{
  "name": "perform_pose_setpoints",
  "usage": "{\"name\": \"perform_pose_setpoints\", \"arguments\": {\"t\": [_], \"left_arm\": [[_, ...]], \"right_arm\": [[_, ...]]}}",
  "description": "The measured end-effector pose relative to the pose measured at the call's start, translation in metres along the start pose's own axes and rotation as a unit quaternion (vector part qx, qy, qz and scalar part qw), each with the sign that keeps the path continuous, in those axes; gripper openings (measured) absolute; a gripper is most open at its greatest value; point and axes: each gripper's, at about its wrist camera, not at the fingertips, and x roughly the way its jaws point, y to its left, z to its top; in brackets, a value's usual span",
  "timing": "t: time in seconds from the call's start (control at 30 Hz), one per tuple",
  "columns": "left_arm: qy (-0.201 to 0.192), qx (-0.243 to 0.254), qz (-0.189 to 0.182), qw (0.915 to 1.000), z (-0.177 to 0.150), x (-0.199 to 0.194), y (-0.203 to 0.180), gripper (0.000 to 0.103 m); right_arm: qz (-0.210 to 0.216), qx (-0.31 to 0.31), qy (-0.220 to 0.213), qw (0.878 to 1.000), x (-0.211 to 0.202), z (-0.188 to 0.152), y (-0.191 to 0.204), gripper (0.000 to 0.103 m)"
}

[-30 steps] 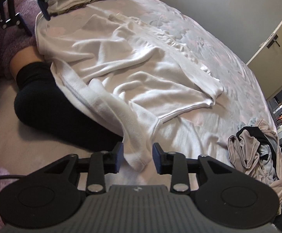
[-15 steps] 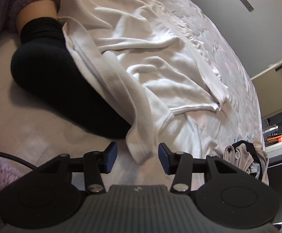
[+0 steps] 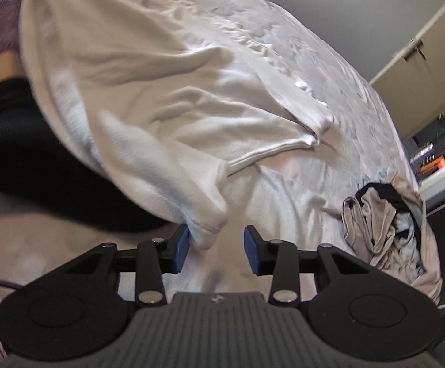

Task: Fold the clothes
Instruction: 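Lower the hem onto the shirt with the left gripper and open the right gripper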

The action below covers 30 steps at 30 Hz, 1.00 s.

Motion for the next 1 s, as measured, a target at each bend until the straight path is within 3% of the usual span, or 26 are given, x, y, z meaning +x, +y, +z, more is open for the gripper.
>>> {"name": "perform_pose_setpoints", "arguments": {"t": [0.1, 0.17, 0.23, 0.43, 0.77, 1.0], "left_arm": [[0.016, -0.004, 0.006, 0.9998, -0.004, 0.012, 0.001, 0.003], [0.024, -0.01, 0.007, 0.9996, -0.005, 0.017, 0.005, 0.003], [0.029, -0.015, 0.008, 0.9994, -0.007, 0.019, 0.008, 0.003], [0.031, -0.016, 0.01, 0.9993, -0.006, 0.018, 0.012, 0.003], [0.043, -0.025, 0.009, 0.9987, -0.004, 0.022, 0.014, 0.003], [0.044, -0.025, 0.008, 0.9987, -0.004, 0.022, 0.015, 0.003]], "right_arm": [[0.012, 0.019, -0.003, 1.0, 0.006, 0.004, -0.008, 0.036], [0.034, 0.036, -0.016, 0.999, 0.007, 0.008, -0.012, 0.02], [0.064, 0.055, -0.037, 0.996, 0.004, 0.012, -0.018, 0.015], [0.112, 0.054, -0.113, 0.986, -0.013, 0.028, -0.015, 0.015], [0.12, -0.008, -0.128, 0.984, 0.004, 0.062, -0.003, 0.017], [0.112, -0.143, -0.103, 0.978, 0.014, 0.077, 0.004, 0.026]]}}
